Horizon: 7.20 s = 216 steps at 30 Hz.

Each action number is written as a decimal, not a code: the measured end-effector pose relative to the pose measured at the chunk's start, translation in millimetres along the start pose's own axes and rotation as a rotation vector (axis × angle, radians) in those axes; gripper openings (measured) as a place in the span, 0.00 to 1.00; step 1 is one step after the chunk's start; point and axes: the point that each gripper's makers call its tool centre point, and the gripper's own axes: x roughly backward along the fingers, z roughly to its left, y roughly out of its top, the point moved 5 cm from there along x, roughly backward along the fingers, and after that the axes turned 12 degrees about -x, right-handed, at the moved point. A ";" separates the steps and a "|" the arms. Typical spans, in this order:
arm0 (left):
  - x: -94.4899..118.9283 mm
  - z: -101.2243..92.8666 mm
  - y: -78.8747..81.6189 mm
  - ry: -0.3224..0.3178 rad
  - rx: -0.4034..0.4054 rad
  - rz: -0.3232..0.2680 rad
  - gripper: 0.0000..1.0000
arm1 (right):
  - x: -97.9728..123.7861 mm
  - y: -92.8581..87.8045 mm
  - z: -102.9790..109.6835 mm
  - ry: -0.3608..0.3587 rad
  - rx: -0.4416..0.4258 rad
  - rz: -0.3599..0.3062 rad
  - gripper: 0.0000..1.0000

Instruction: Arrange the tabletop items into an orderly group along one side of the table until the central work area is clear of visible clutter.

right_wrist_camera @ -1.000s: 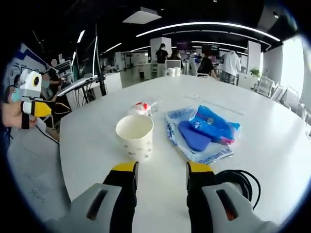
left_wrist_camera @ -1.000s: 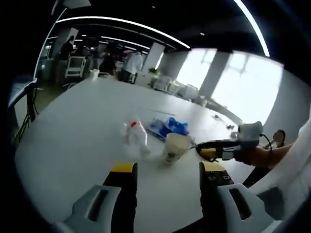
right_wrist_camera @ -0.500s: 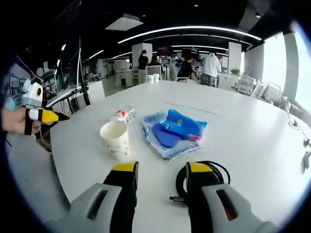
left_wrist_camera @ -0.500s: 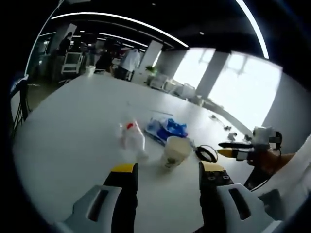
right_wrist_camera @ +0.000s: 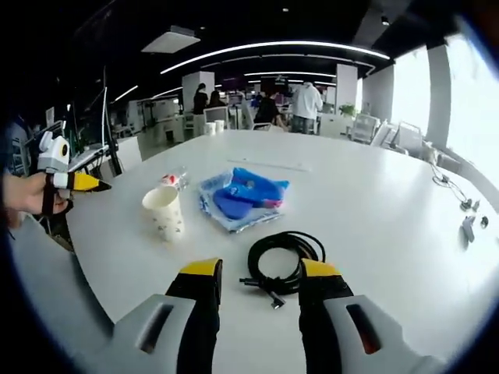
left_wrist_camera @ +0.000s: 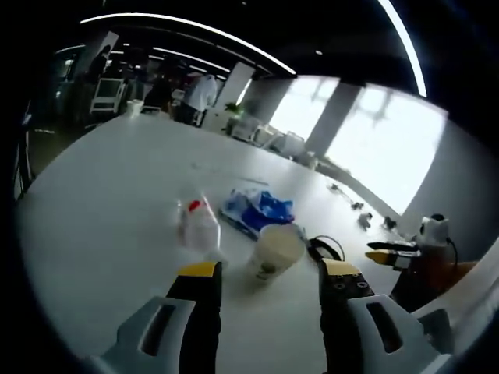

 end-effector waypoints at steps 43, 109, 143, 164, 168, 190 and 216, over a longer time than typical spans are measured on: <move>-28.8 38.8 -1.9 0.095 0.073 0.092 0.43 | 15.3 -13.4 -22.9 -0.063 -0.051 0.016 0.35; -92.8 64.2 -22.8 0.238 0.172 0.232 0.46 | 43.7 -45.3 -46.1 -0.184 -0.210 0.030 0.34; -83.9 66.3 -29.3 0.332 0.212 0.277 0.18 | 47.9 -52.6 -50.7 -0.202 -0.262 0.028 0.34; -63.5 71.4 -6.6 0.289 0.457 0.087 0.16 | 42.1 -46.9 -44.3 -0.173 -0.254 0.020 0.34; -58.9 73.0 -2.0 0.281 0.534 0.027 0.16 | 42.0 -47.0 -44.2 -0.171 -0.253 0.019 0.34; -51.2 77.5 40.9 0.264 0.593 -0.107 0.15 | 27.5 -33.4 -25.3 -0.066 -0.070 0.044 0.37; -58.2 74.8 50.3 0.297 0.524 -0.034 0.15 | -82.0 75.6 89.6 0.410 0.451 -0.087 0.58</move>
